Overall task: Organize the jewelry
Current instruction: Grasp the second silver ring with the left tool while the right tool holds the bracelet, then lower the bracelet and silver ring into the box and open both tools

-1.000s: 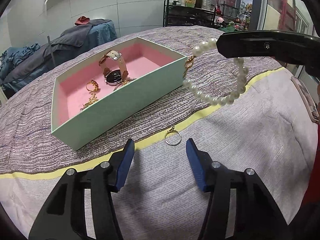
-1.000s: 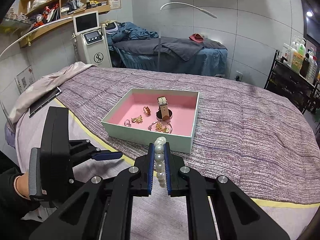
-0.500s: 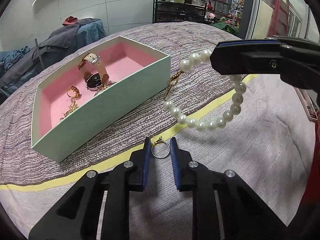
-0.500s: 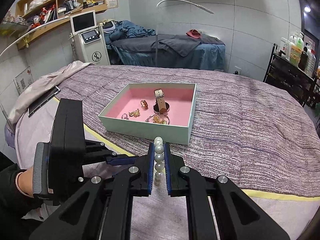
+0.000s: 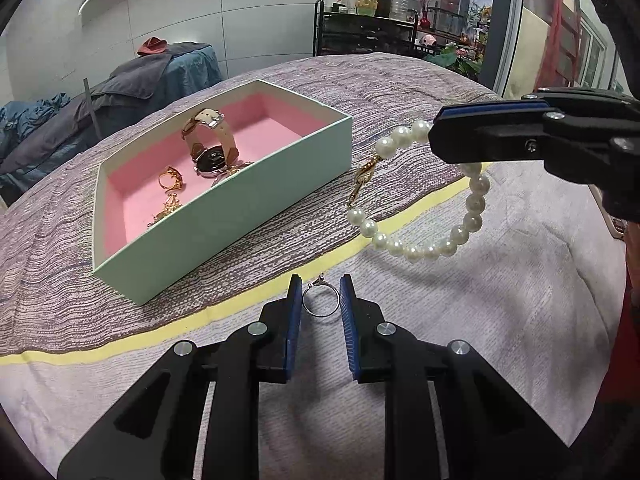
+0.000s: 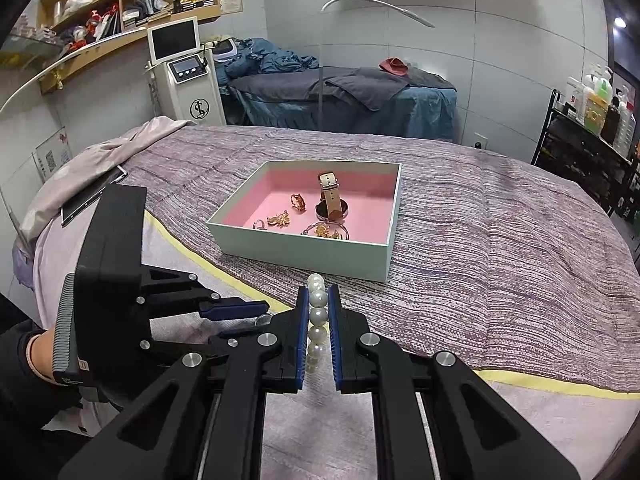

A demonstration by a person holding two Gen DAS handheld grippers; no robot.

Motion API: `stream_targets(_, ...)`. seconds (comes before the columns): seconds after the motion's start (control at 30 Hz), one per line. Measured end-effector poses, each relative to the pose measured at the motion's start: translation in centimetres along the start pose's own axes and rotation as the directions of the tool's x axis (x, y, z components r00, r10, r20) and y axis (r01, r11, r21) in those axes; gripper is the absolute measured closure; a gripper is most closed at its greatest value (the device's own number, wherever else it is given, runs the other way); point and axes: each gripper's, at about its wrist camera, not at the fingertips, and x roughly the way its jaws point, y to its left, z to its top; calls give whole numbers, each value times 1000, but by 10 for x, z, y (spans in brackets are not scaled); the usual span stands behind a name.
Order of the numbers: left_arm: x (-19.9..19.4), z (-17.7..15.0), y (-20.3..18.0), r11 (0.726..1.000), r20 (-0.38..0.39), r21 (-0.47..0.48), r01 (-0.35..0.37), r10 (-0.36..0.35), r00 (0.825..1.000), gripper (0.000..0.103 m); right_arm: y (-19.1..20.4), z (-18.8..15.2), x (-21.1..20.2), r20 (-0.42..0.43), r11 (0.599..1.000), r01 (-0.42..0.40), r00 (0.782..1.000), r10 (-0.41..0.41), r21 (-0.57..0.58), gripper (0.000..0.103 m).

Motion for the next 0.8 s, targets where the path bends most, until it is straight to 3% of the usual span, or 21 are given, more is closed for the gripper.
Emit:
stream_targets(0.43, -45, -4, 27, 998, 60, -26, -57, 58, 997, 83, 9, 6, -7, 19, 999, -36, 999, 37, -30, 94)
stream_targets(0.8, -55, 8, 45, 997, 83, -43, -71, 74, 994, 83, 20, 31, -11, 46, 996, -46, 998, 50, -73, 94)
